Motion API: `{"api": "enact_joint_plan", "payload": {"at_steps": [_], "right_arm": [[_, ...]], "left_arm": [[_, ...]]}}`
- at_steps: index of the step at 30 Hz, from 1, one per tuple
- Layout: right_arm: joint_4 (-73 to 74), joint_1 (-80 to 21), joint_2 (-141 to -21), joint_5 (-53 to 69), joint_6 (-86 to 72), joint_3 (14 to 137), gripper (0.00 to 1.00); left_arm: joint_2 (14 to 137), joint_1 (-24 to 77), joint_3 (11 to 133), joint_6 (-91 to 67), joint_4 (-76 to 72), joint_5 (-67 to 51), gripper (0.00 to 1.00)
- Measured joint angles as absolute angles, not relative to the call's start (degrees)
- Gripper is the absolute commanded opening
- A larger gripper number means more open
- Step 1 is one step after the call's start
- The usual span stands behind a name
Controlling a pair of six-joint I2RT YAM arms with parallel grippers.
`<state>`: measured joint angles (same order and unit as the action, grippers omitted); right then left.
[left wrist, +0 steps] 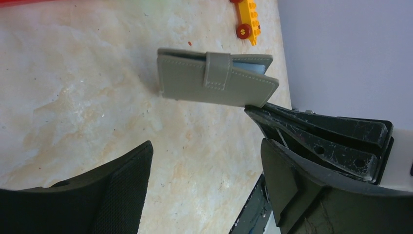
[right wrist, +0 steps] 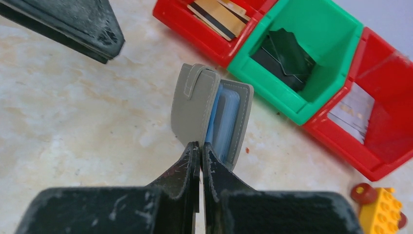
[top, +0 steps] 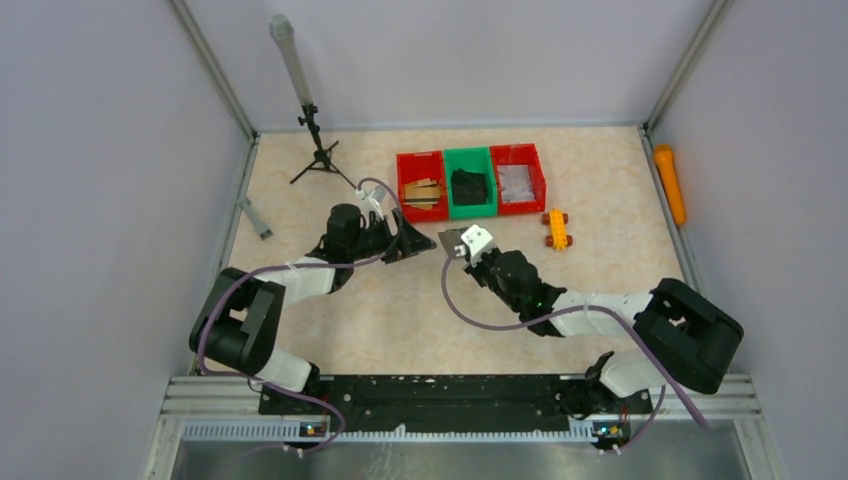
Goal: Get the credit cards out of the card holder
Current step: Move the card holder to the center of the board.
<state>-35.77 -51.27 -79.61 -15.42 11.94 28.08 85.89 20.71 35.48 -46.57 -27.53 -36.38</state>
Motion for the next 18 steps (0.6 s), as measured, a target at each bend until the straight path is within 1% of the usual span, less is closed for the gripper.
{"api": "enact_joint_plan", "payload": {"at_steps": [3, 6, 13, 16, 18], "right_arm": [[-38.89, -51.24, -79.53, -17.63, 14.04, 26.00, 0.00], [-40.73, -51.27, -79.53, -17.28, 17.04, 24.27, 0.00], [-40.07, -53.04, -79.99, -12.58, 23.11, 24.45, 0.18], [-39.77, -54.28, -80.01, -9.89, 24.45, 24.43, 0.31], [-39.00, -54.63, -79.96, -7.29, 24.80, 24.43, 0.34]], "left_arm": [[85.89, 20.71, 35.48, -46.54, -26.87, -36.38, 0.83], [85.86, 20.71, 35.48, -46.50, -26.46, -36.36, 0.84], [84.71, 19.90, 35.46, -45.52, -25.04, -35.11, 0.85], [83.61, 18.98, 35.46, -45.17, -25.04, -34.54, 0.86], [83.11, 18.50, 35.46, -45.04, -25.04, -34.15, 0.86]]}}
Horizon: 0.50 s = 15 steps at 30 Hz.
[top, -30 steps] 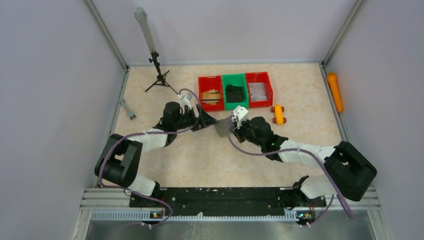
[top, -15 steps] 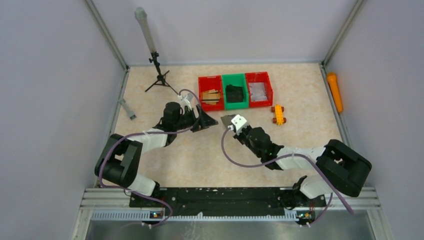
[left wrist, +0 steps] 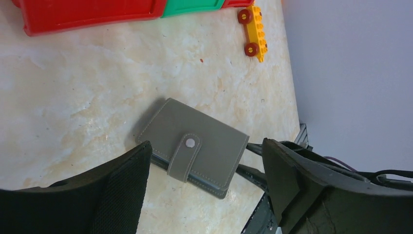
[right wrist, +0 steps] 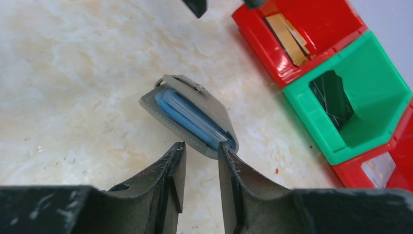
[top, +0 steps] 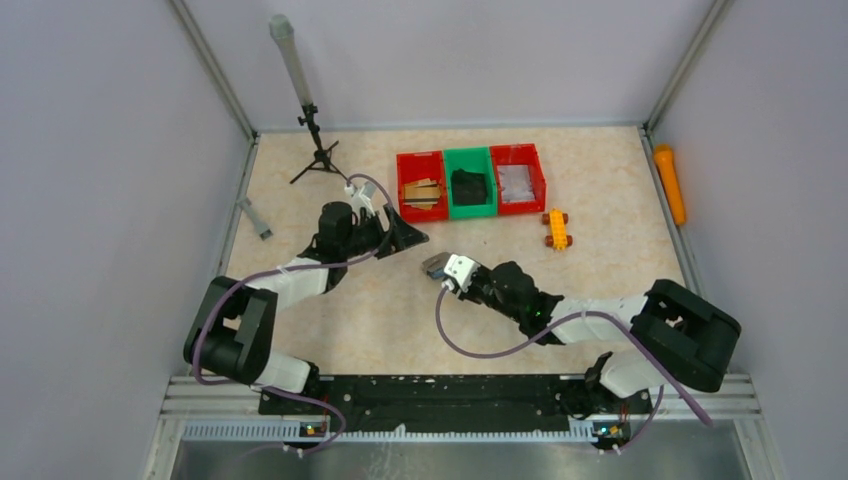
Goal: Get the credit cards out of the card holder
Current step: Move the card holder to the center of the board.
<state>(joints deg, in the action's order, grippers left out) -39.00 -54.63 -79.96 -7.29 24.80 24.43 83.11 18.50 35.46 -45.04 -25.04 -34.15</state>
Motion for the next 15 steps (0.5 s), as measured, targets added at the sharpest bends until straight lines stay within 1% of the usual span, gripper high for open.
{"api": "enact_joint_plan", "payload": {"at_steps": [6, 9, 10, 11, 12, 15], "right_arm": [[-33.95, -54.74, -79.44, -1.43, 23.88, 25.32, 0.46], [-33.06, -54.74, -78.24, 0.21, 22.81, 25.32, 0.56], [-32.99, -54.74, -77.82, 0.47, 22.37, 25.32, 0.61], [-32.93, -54.74, -77.32, 0.71, 21.80, 25.32, 0.64], [-32.82, -54.74, -76.71, 1.06, 21.15, 25.32, 0.70], [-32.84, -54.74, -74.56, 1.80, 18.65, 25.32, 0.94]], "left_arm": [[83.00, 18.31, 35.46, -44.82, -24.73, -33.54, 0.86], [82.98, 18.31, 35.46, -44.23, -23.59, -33.12, 0.87], [82.98, 18.31, 35.46, -43.88, -22.90, -33.01, 0.87], [82.98, 18.31, 35.46, -43.42, -22.06, -32.73, 0.87], [82.98, 18.31, 35.46, -43.11, -21.54, -32.56, 0.87], [82.98, 18.31, 35.48, -41.78, -19.51, -32.10, 0.87]]}}
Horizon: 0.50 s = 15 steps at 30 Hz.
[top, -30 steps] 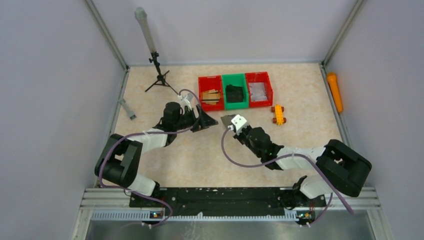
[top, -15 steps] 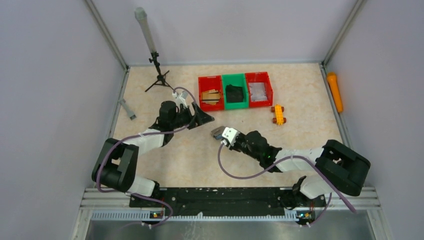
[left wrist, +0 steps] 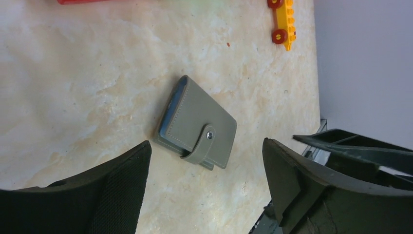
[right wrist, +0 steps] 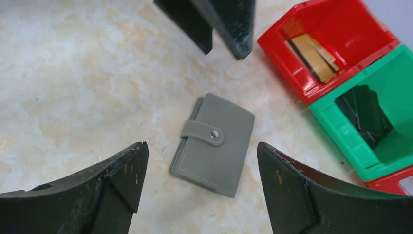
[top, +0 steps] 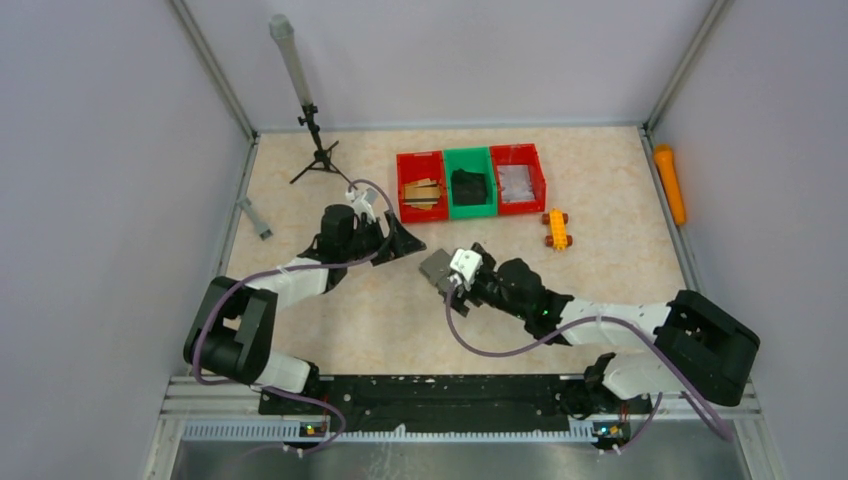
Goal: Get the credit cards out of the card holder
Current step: Move the card holder to the center of the board.
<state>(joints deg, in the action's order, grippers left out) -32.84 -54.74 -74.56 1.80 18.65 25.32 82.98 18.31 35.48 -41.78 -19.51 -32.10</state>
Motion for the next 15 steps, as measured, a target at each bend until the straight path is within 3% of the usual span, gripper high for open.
{"api": "enact_joint_plan", "payload": {"at_steps": [4, 8, 15], "right_arm": [[-34.26, -54.63, -73.60, -2.87, 13.02, 25.34, 0.99], [-29.65, -50.57, -75.44, -3.18, 4.73, 28.67, 0.86], [-24.73, -40.84, -80.84, 3.86, -6.57, 34.46, 0.75]], "left_arm": [[82.13, 18.31, 35.46, -39.72, -16.47, -31.16, 0.86], [80.58, 18.57, 35.48, -37.82, -14.33, -28.95, 0.84], [82.02, 20.08, 36.88, -35.90, -7.92, -27.09, 0.81]]}}
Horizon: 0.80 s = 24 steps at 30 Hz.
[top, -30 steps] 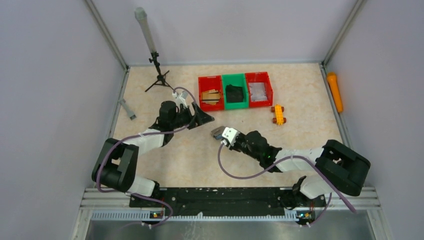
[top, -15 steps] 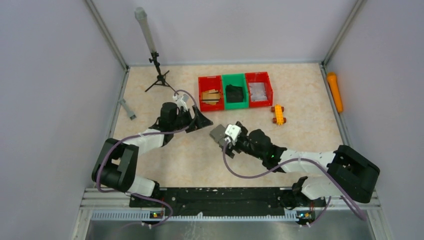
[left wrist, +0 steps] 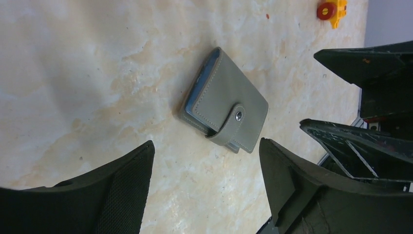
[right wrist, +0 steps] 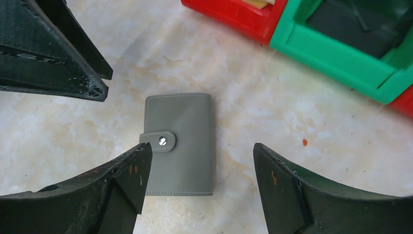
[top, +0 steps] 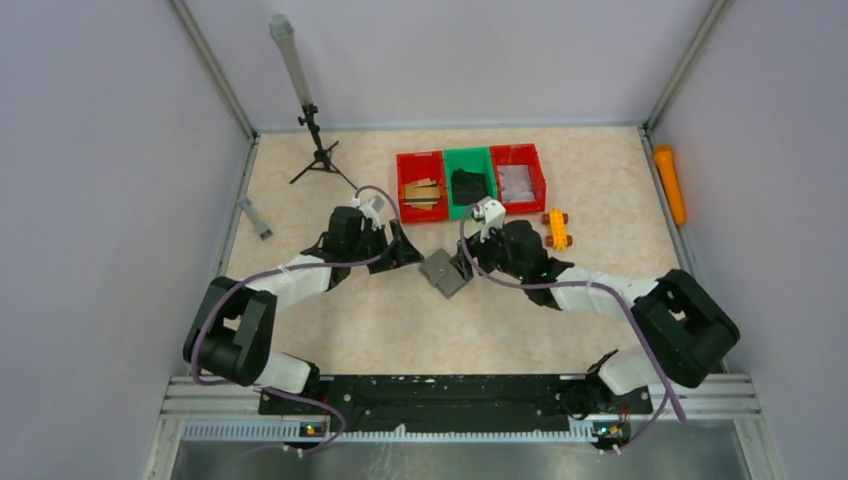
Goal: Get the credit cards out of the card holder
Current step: Move the card holder to the center of the board, then pick up the card holder from the center of the board.
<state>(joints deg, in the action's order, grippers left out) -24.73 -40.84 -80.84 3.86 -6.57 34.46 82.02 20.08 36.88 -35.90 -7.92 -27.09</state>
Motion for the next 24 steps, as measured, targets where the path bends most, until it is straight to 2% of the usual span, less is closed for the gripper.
{"api": "enact_joint_plan", "payload": {"at_steps": [4, 6, 8, 10, 20, 24], "right_arm": [[-20.38, -38.87, -85.12, 7.31, -10.26, 37.23, 0.63], [-17.96, -38.22, -87.66, 8.91, -11.70, 39.33, 0.61], [-16.12, -37.36, -90.06, 11.14, -12.99, 41.15, 0.60], [-15.03, -36.47, -91.88, 13.54, -13.87, 42.22, 0.58], [-9.43, -35.57, -96.82, 18.83, -15.75, 45.52, 0.42], [-8.62, -35.42, -97.43, 21.41, -16.19, 46.41, 0.37]], "left_arm": [[83.88, 21.63, 38.74, -35.33, -4.10, -27.11, 0.78], [84.66, 22.37, 39.31, -34.96, -2.42, -27.18, 0.75], [85.65, 22.83, 39.81, -34.94, -1.41, -27.42, 0.64], [87.11, 23.11, 40.82, -35.22, -0.38, -27.59, 0.60], [94.98, 23.44, 45.25, -37.47, 2.81, -29.85, 0.57], [98.91, 23.68, 48.88, -37.95, 2.72, -31.99, 0.47]]}}
